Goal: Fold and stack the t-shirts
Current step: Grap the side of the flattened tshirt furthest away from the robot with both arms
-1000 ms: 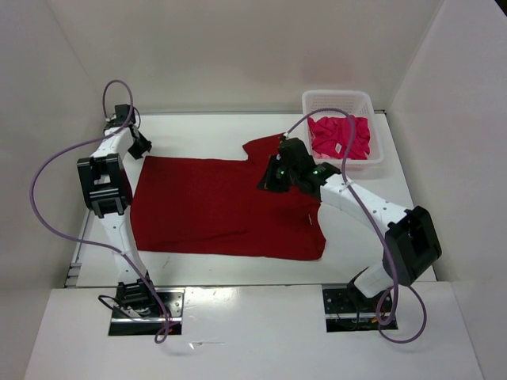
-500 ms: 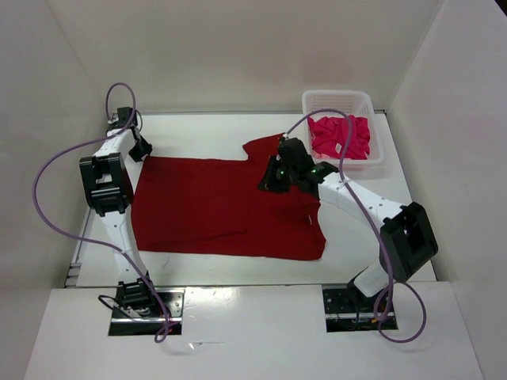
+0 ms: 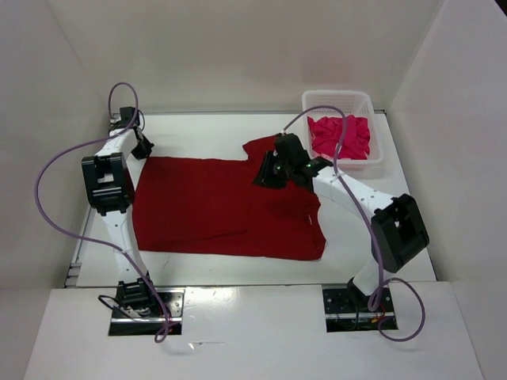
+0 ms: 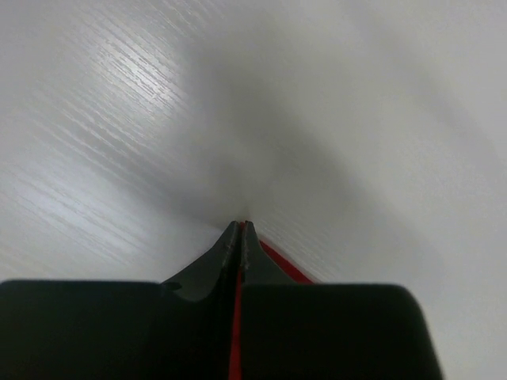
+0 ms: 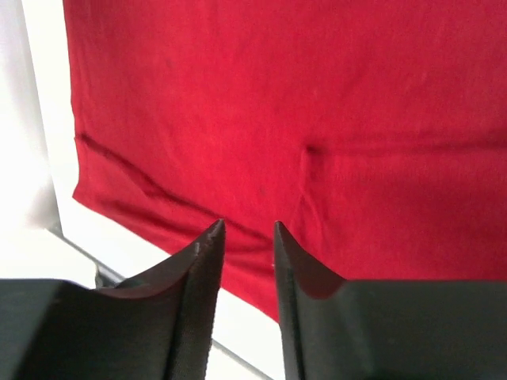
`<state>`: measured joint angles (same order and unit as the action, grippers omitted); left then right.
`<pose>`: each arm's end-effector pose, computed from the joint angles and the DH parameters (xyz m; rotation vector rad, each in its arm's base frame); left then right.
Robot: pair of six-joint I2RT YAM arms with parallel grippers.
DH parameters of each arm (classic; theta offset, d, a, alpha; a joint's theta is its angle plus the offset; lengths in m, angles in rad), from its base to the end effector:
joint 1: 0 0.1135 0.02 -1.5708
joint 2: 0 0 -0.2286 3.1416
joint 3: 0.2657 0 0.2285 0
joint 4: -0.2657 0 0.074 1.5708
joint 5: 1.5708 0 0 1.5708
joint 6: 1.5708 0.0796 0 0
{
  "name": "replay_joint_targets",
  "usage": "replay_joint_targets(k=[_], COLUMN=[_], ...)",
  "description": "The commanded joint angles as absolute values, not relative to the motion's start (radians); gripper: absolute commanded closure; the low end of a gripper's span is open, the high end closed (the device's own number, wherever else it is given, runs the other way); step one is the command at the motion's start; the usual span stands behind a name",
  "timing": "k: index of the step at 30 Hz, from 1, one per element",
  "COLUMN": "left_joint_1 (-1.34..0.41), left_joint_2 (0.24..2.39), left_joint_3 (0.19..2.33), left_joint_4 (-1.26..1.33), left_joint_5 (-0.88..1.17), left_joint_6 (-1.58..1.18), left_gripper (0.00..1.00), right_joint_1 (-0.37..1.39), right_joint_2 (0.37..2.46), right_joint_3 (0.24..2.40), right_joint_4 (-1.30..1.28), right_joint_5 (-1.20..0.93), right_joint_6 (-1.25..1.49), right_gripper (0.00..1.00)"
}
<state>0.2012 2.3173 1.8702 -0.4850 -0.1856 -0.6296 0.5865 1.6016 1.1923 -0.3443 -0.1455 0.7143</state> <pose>0.4779 0.1125 0.1179 -1.0705 2.2380 0.0512 0.2973 0.2114 0.2048 0.0796 2.4602 0.7877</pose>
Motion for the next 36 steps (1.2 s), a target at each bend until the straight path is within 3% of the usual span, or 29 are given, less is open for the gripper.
replay_joint_targets(k=[1,15,25,36], left_joint_1=[0.192,0.173,0.153,0.153], left_joint_2=[2.347,2.158,2.135,2.145], left_joint_3=[1.884,1.701,1.703,1.723], left_joint_4=[-0.491,-0.423,-0.413,-0.403], left_joint_5=[-0.166,-0.114,-0.071,-0.051], left_joint_6=[-0.62,-0.667,-0.686,-0.686], left_gripper=[1.0,1.0,1.0,1.0], right_joint_1=[0.558,0.388,0.388,0.35], right_joint_2=[1.658,2.196,2.781,2.8], right_joint_3=[1.287,1.889,2.745,2.695], right_joint_4=[-0.272,-0.357,-0.776,-0.746], right_joint_5=[-0.08,0.348,0.521,0.543], right_joint_6=[0.684,0.592,0.511,0.502], right_gripper=[0.6,0.55,0.52,0.49])
